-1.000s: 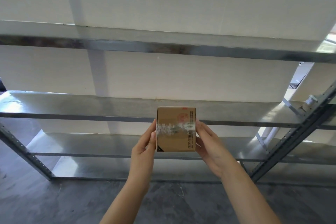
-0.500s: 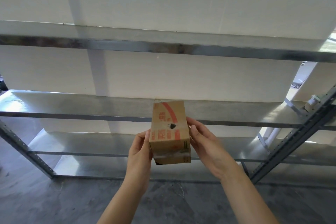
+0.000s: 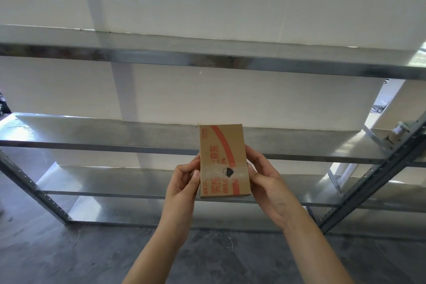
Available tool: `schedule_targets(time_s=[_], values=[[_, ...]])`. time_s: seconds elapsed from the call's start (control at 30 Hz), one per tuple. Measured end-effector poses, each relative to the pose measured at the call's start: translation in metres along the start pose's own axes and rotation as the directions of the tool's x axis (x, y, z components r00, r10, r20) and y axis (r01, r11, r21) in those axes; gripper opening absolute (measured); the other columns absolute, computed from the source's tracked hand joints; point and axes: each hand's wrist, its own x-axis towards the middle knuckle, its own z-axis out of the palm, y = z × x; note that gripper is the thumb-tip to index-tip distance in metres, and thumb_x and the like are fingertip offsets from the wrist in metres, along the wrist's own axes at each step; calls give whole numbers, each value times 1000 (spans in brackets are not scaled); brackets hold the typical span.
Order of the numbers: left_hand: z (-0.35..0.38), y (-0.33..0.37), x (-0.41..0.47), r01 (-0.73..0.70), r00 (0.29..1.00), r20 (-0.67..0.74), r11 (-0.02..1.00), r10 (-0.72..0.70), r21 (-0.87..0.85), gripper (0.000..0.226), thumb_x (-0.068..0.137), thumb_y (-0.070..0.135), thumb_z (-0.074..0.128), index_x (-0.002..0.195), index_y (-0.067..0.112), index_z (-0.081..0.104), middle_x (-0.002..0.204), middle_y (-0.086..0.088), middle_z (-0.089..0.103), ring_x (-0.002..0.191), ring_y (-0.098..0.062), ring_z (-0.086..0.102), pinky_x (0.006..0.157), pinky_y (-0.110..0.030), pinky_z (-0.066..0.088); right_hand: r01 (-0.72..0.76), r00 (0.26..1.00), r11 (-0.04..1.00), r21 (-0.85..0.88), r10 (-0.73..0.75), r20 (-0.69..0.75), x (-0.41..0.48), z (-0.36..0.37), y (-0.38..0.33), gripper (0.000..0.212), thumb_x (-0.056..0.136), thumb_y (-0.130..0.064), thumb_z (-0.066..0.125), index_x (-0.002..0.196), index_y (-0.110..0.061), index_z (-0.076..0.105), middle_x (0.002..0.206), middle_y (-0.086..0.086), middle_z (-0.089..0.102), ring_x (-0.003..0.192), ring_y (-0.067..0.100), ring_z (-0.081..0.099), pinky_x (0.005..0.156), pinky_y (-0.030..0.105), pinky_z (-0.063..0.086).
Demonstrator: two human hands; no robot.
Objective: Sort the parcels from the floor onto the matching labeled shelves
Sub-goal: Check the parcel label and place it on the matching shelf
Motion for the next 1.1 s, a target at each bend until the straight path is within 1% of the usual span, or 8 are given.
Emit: schedule_targets(time_s=[0.2, 0.3, 0.47, 0.6, 0.77, 0.87, 0.97, 1.1], values=[[6, 11, -6, -1, 997, 77, 1000, 1, -2, 63, 86, 54, 58, 119, -1, 57, 132, -1, 70, 123, -25, 66, 109, -53, 46, -13, 997, 1000, 5, 13, -81, 0, -1, -7, 27, 99, -13, 57, 120, -24, 68, 130, 1, 69, 120, 25, 64, 93, 40, 49], [7, 11, -8, -4, 996, 84, 999, 1, 34, 60, 84, 61, 67, 111, 8, 58, 133, -5, 68, 120, -28, 66, 98, -47, 52, -14, 997, 1000, 4, 14, -82, 1, -4, -9, 31, 93, -14, 64, 123, -23, 67, 132, -1, 68, 121, 23, 65, 94, 38, 48], [5, 7, -8, 7, 992, 125, 1000, -8, 3, 50, 81, 33, 72, 119, 6, 51, 120, -9, 73, 108, -27, 72, 79, -31, 59, -92, 993, 994, 64, 97, -74, 3, -7, -5, 62, 76, -11, 75, 135, -18, 56, 136, 18, 61, 121, 32, 62, 98, 37, 50], [4, 2, -8, -9, 995, 100, 1000, 8, 6, 42, 84, 31, 69, 117, 10, 56, 114, -6, 75, 108, -27, 71, 88, -40, 56, -97, 988, 994, 51, 103, -115, 1, 1, -7, 73, 68, -15, 79, 136, -16, 53, 124, 16, 68, 108, 26, 66, 86, 31, 50], [1, -3, -8, -27, 995, 99, 999, 23, 42, 39, 91, 36, 62, 125, 17, 63, 119, -6, 73, 108, -27, 71, 92, -42, 57, -41, 967, 999, 7, 42, -250, 1, -1, -13, 32, 95, 0, 61, 126, -6, 66, 110, 8, 77, 103, 18, 70, 83, 26, 55], [-1, -6, -5, -19, 994, 109, 1000, 21, -23, 38, 93, 33, 57, 130, 23, 61, 111, -11, 75, 96, -22, 72, 78, -32, 60, -21, 966, 1000, 11, 23, -259, -1, -4, -18, 29, 100, -1, 52, 123, -6, 69, 111, 11, 77, 103, 20, 71, 87, 30, 55], [-3, -8, -4, -30, 997, 71, 998, 33, -47, 33, 99, 27, 51, 132, 32, 50, 85, -9, 74, 73, -17, 69, 65, -30, 59, -4, 971, 1000, 12, 6, -240, -2, -6, -19, 29, 101, 1, 50, 117, -9, 72, 110, 11, 78, 99, 20, 73, 87, 31, 55], [-1, -8, -5, -17, 999, 50, 999, 19, -34, 19, 101, 29, 49, 119, 35, 49, 85, -14, 73, 76, -24, 67, 74, -44, 62, -1, 977, 998, -59, -11, -213, -4, -4, -18, 29, 97, 3, 56, 108, -17, 75, 104, 5, 80, 89, 14, 75, 72, 23, 57]])
